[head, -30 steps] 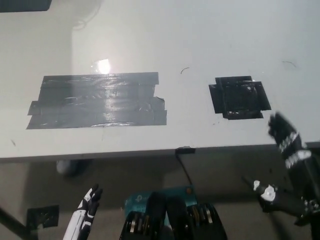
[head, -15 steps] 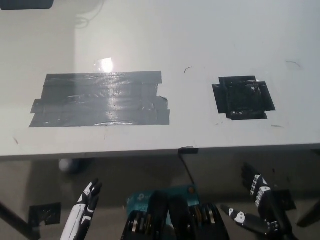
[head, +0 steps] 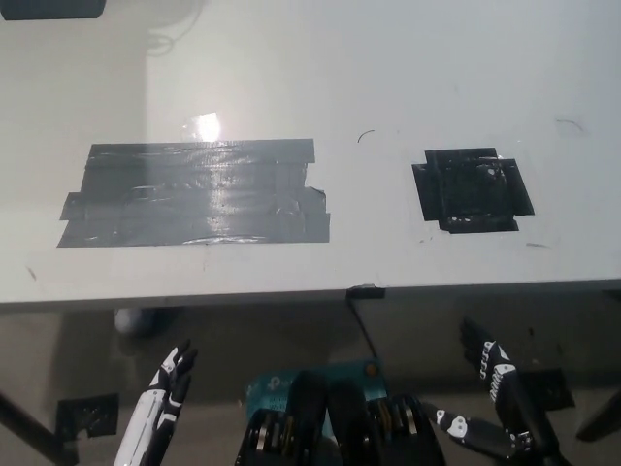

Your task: A spray bottle is kept on the black marked spot on the table infront of the robot and the robot extends its right arm to pick it up and hands it to a person

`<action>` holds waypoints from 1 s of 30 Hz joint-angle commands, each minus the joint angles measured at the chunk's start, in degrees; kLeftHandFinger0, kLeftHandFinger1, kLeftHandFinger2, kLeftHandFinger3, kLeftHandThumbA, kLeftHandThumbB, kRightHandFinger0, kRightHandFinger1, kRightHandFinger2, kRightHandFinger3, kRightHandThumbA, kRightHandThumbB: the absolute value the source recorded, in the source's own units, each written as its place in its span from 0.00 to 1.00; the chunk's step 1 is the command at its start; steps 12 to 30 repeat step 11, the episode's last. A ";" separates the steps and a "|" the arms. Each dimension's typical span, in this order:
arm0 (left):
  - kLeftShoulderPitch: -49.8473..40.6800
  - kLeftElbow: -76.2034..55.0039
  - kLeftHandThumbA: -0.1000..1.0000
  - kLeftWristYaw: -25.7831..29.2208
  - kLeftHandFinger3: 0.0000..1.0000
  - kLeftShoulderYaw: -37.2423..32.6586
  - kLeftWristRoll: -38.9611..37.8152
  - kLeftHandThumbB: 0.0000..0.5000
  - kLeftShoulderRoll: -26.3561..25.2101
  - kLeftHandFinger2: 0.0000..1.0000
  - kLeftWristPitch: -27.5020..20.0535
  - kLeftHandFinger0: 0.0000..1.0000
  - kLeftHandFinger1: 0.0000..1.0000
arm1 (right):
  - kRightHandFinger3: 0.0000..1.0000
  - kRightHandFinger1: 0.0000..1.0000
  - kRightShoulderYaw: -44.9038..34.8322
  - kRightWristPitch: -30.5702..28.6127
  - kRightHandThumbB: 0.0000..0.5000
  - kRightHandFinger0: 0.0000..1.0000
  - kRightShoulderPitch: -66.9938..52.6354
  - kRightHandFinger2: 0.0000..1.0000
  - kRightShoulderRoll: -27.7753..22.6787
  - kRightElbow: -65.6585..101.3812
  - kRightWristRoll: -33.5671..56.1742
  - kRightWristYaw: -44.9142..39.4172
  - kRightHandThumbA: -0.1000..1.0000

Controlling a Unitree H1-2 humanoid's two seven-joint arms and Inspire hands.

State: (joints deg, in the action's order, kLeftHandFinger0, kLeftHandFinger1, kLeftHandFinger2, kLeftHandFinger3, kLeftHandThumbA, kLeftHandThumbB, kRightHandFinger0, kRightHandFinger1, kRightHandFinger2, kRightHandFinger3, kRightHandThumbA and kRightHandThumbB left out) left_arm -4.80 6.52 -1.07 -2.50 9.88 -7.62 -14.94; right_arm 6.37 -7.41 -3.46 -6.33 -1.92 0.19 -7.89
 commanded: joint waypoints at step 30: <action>0.58 -1.57 1.00 0.05 1.00 0.06 -0.17 0.72 -0.42 1.00 -0.89 1.00 1.00 | 1.00 1.00 0.75 -2.79 0.80 1.00 0.00 1.00 -0.61 0.81 -1.39 -0.90 0.87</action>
